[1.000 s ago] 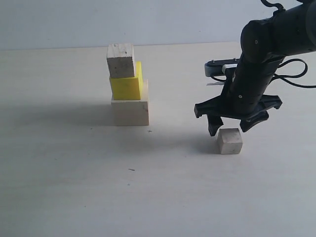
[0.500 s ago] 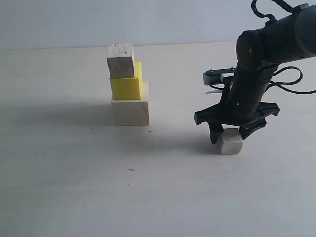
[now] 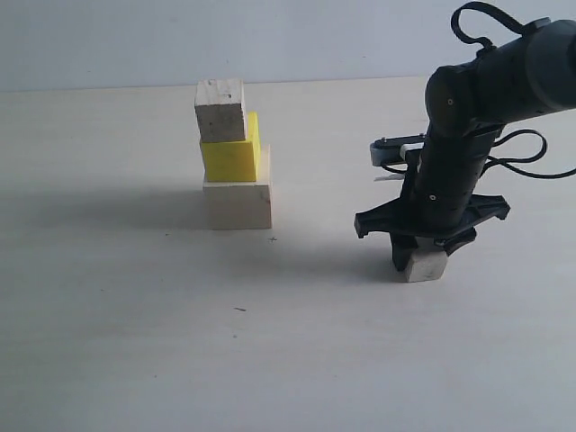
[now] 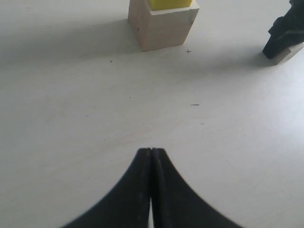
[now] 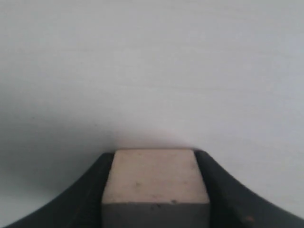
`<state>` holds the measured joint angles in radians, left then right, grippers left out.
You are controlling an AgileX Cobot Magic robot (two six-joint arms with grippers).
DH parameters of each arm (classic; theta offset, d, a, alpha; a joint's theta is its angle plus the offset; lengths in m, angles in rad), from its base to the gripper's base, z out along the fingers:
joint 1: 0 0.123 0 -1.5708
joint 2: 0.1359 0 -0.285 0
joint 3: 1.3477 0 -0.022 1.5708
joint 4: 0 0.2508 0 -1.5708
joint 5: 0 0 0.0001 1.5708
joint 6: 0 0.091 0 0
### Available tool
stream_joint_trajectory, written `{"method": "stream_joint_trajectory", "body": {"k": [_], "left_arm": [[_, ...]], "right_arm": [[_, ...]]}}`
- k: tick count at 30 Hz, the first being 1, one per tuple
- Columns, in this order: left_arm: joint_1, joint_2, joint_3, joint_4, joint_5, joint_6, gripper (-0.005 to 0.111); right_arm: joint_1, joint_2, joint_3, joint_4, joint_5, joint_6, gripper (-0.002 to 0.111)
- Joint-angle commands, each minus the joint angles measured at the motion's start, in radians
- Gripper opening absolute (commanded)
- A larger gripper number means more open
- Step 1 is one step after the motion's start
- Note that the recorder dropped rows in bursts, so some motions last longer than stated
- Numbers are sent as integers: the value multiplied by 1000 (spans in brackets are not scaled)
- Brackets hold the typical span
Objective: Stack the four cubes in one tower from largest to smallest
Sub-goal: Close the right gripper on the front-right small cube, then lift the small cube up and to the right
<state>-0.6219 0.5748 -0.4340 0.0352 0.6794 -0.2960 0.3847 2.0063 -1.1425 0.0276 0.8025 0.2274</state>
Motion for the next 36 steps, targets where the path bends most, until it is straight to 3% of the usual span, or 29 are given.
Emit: {"method": "stream_joint_trajectory", "body": {"k": [1,6,14,26,36], "left_arm": [[-6,3,4,1,-12,4,1],[-6,3,4,1,-12,4,1],[-6,3,4,1,-12,4,1],[-6,3,6,1,-2,4,1],[-6,3,6,1,-10,4,1]], "right_arm": [[-1,0,-3,-1,-6,-7,16],[-1,-45,-3,-1,-5,-22,0],[-1,-290,0,-38,-120,-158,0],[-101,-576,269,-67,-652,-97,0],[-101,-589,273,-90,-659,-95,0]]}}
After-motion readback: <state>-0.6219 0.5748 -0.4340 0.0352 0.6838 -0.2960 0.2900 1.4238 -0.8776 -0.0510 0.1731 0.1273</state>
